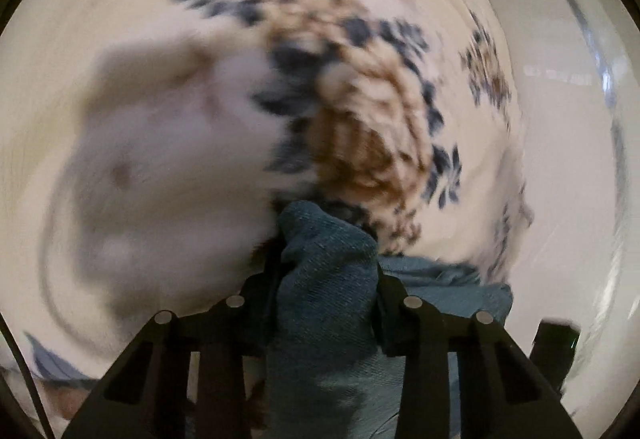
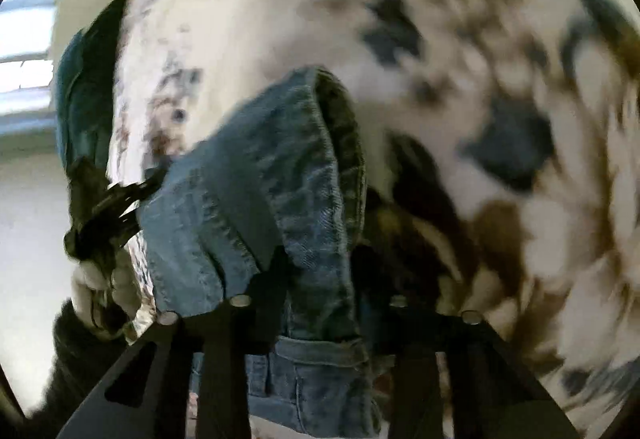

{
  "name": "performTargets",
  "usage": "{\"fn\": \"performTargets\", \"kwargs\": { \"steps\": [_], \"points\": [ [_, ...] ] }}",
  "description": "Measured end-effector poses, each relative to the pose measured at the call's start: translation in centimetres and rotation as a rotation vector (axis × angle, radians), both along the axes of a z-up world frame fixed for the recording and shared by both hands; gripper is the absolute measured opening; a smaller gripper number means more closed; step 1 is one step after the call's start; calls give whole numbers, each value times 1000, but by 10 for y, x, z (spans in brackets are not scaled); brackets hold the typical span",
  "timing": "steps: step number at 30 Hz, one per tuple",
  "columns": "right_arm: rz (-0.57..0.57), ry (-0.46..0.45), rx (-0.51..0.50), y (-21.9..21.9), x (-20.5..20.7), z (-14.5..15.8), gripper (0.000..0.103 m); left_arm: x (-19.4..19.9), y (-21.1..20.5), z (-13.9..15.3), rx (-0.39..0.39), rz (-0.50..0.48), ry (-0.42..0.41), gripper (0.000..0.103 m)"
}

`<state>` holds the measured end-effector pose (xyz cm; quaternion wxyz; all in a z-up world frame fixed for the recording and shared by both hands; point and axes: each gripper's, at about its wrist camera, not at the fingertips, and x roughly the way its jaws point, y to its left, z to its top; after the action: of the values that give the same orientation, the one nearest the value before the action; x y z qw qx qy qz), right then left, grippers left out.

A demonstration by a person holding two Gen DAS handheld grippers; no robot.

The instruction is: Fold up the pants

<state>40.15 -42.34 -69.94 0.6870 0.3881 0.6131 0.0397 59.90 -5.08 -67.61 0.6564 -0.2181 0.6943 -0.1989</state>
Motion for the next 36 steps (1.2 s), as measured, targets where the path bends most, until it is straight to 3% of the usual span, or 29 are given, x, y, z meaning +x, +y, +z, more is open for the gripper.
{"fn": "performTargets", "kwargs": {
  "steps": [5, 9, 12, 15, 16, 17, 18, 20, 22, 26, 28, 32, 33, 36],
  "points": [
    [70, -163, -112, 10, 17, 47, 25, -2, 7, -4, -34, 49, 9, 33],
    [86, -50, -111, 6, 33, 11, 27, -5, 15, -7, -89, 95, 30, 35],
    [58, 55, -28, -5, 36, -18, 51, -8, 18, 4, -118, 115, 40, 44],
    [-26, 54, 115, -23, 27, -20, 73, -22, 30, 39, -130, 138, -46, 70],
    [-38, 40, 152, -25, 23, -19, 83, -32, 36, 52, -128, 152, -87, 84],
    [-42, 29, 203, -27, 20, -20, 84, -39, 38, 58, -129, 162, -112, 98],
    [-35, 35, 236, -26, 17, -24, 84, -49, 40, 63, -123, 163, -141, 102],
    [-13, 71, 278, -21, 13, -40, 84, -65, 37, 61, -114, 123, -137, 102],
    [-4, 90, 315, -15, 11, -57, 86, -80, 24, 38, -118, 50, -29, 102],
    [36, 65, 354, -3, 14, -64, 87, -99, 10, 7, -133, 18, 77, 102],
    [90, 42, 380, 5, 13, -61, 87, -101, 5, 4, -129, 6, 70, 102],
    [149, -14, 555, 13, 6, -54, 87, -98, 0, 2, -120, -16, 71, 102],
    [164, -15, 559, 14, 6, -56, 87, -96, -2, 1, -114, -33, 73, 102],
    [158, 66, 440, 18, 10, -75, 87, -92, -10, -2, -96, -84, 80, 102]
  ]
}}
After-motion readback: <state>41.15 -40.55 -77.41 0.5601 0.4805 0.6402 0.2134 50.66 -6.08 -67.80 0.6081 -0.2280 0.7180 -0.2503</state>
